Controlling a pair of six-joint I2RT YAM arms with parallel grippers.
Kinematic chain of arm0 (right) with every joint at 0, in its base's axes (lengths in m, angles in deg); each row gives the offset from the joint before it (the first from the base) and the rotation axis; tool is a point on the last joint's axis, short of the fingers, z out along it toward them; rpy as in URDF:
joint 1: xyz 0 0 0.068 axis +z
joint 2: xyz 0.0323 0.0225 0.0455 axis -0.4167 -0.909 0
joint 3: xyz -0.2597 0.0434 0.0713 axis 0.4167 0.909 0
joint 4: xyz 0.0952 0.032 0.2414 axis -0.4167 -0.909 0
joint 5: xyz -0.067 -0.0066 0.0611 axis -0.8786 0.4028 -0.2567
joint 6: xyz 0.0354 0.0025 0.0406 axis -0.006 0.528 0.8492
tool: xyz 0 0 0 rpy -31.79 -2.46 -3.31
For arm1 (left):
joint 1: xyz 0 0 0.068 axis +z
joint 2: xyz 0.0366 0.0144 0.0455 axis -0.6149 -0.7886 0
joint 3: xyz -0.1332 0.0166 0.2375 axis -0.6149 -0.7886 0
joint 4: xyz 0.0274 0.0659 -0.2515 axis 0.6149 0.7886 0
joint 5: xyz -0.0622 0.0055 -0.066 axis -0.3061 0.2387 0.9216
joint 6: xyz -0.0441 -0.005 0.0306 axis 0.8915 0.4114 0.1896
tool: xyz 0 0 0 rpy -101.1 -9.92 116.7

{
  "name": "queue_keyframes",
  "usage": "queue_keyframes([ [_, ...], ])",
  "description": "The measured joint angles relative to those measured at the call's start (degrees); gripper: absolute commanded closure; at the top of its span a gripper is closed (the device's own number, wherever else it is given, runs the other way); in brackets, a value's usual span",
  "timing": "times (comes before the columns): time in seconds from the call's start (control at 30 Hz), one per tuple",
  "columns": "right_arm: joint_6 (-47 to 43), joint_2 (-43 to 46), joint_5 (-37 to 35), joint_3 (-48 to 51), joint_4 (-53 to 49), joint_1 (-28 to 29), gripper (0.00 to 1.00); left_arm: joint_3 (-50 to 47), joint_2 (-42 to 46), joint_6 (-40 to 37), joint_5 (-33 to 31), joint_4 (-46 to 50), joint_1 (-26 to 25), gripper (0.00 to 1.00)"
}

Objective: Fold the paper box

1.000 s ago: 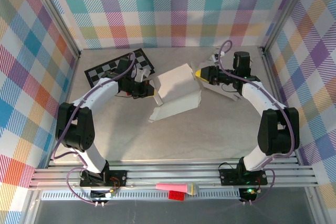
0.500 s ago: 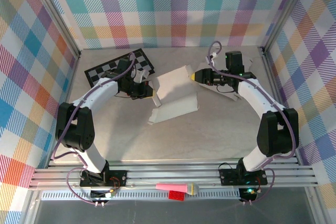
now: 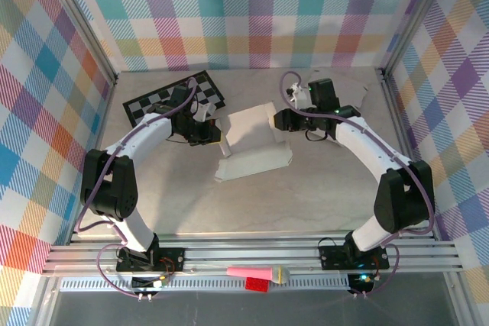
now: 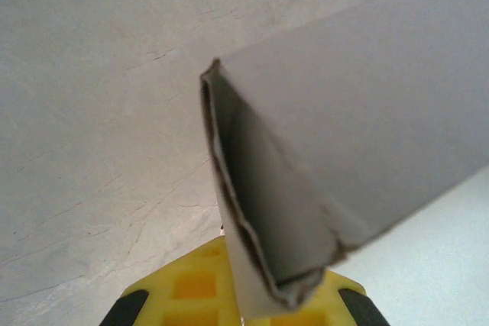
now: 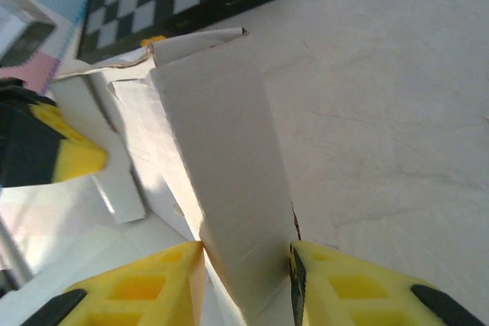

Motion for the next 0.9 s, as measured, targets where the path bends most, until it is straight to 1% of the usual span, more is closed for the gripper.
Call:
queue_keyframes([
  [0.07, -0.85, -0.09, -3.43, -0.61, -1.03, 1.36, 0.62, 0.00, 0.00, -0.07, -0.44, 0.02, -0.26, 1.00],
  [0.17, -1.79, -0.92, -8.20, -2.01, -2.23, 3.26, 0.63, 0.02, 0.00, -0.50, -1.25, 0.74, -0.68, 1.00],
  [0.23, -2.51, -2.05, -10.88, -2.51, -2.36, 4.13, 0.66, 0.02, 0.00, -0.85, -1.77, 1.62, -1.11, 1.00],
  [0.4, -3.06, -5.42, -17.18, -2.51, -3.37, 5.53, 0.78, 0.02, 0.00, -1.18, -4.20, 3.08, -2.93, 1.00],
  [0.47, -3.06, -6.38, -20.24, -2.51, -4.04, 6.23, 0.85, 0.02, 0.00, -1.16, -5.44, 3.23, -3.74, 1.00],
  [0.57, -2.38, -6.71, -25.77, -2.51, -5.25, 7.85, 0.99, 0.02, 0.00, -1.01, -7.87, 3.39, -5.14, 1.00],
  [0.77, 2.43, -7.67, -40.15, -2.58, -8.31, 13.90, 1.00, 0.02, -0.02, 0.31, -14.38, 3.50, -8.39, 1.00],
  [0.83, 4.37, -8.44, -43.19, -2.58, -9.42, 15.56, 1.00, 0.02, -0.02, 0.70, -16.96, 3.96, -9.49, 1.00],
  [0.9, 6.05, -8.85, -44.30, -2.38, -9.97, 16.28, 1.00, -0.11, -0.02, 0.96, -19.17, 4.22, -10.56, 1.00],
])
